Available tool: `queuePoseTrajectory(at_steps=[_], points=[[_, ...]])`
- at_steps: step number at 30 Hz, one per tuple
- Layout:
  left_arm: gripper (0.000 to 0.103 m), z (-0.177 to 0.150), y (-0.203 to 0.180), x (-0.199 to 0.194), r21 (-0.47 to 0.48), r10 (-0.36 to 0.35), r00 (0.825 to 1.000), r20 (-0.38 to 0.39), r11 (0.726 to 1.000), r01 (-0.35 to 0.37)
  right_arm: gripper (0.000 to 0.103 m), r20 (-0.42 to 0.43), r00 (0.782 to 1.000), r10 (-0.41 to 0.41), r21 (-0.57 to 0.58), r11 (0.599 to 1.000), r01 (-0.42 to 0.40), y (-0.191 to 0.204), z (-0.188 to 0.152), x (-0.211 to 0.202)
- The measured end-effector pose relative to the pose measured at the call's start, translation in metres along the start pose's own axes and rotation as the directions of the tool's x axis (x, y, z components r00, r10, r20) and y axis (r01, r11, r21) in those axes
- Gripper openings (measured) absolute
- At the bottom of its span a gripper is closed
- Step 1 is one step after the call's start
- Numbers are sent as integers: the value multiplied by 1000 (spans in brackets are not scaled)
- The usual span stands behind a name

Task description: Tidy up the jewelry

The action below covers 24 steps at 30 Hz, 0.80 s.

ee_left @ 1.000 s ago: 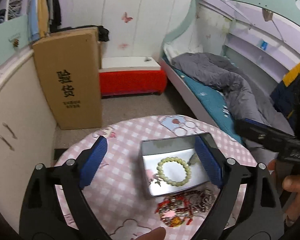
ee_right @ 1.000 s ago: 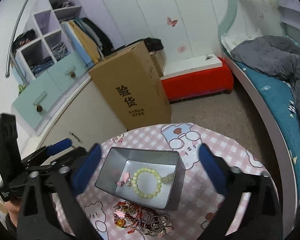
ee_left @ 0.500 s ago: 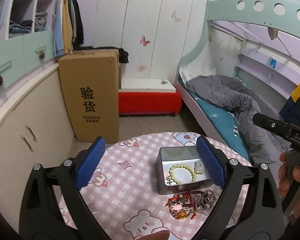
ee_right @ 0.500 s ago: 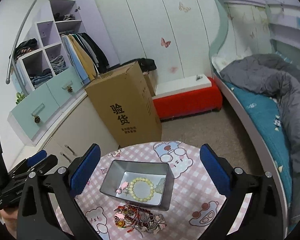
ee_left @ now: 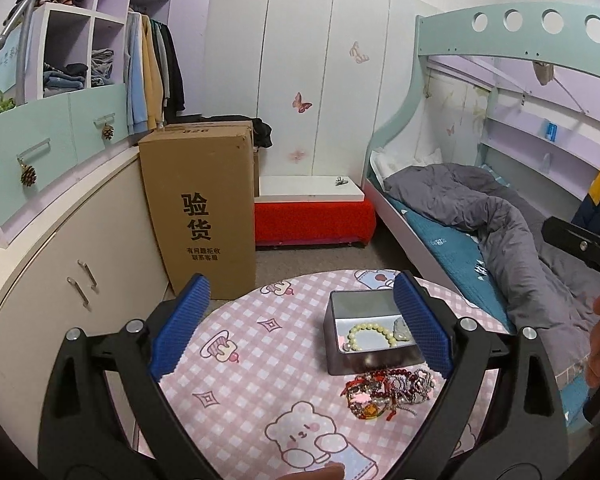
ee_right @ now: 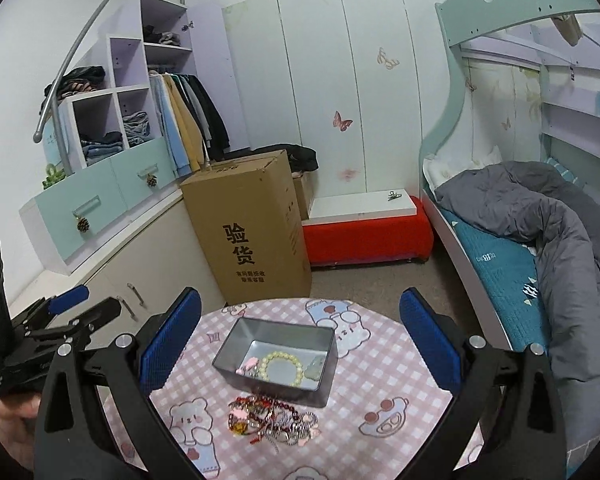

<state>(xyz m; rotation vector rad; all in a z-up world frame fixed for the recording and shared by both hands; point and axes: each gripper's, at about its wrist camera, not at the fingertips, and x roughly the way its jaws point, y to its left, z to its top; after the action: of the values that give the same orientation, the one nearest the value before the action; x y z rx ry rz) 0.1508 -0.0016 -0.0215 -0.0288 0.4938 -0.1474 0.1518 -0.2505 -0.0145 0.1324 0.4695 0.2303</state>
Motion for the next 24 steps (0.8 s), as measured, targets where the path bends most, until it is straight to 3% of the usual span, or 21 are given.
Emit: queuePoseTrajectory(at_steps=[6, 15, 24], points=[[91, -17, 4, -9, 13, 5, 1000, -4, 1000, -5, 96, -28, 1000, -9, -27, 1000, 8, 4, -24, -6], [91, -66, -2, 12, 32, -26, 991, -131, 999, 30, 96, -134, 991, 20, 7, 1000, -19, -2, -69, 0], [91, -120, -25, 77, 23, -58, 942, -331, 997, 70, 96, -251, 968, 15, 62, 998, 0, -14, -105, 11]])
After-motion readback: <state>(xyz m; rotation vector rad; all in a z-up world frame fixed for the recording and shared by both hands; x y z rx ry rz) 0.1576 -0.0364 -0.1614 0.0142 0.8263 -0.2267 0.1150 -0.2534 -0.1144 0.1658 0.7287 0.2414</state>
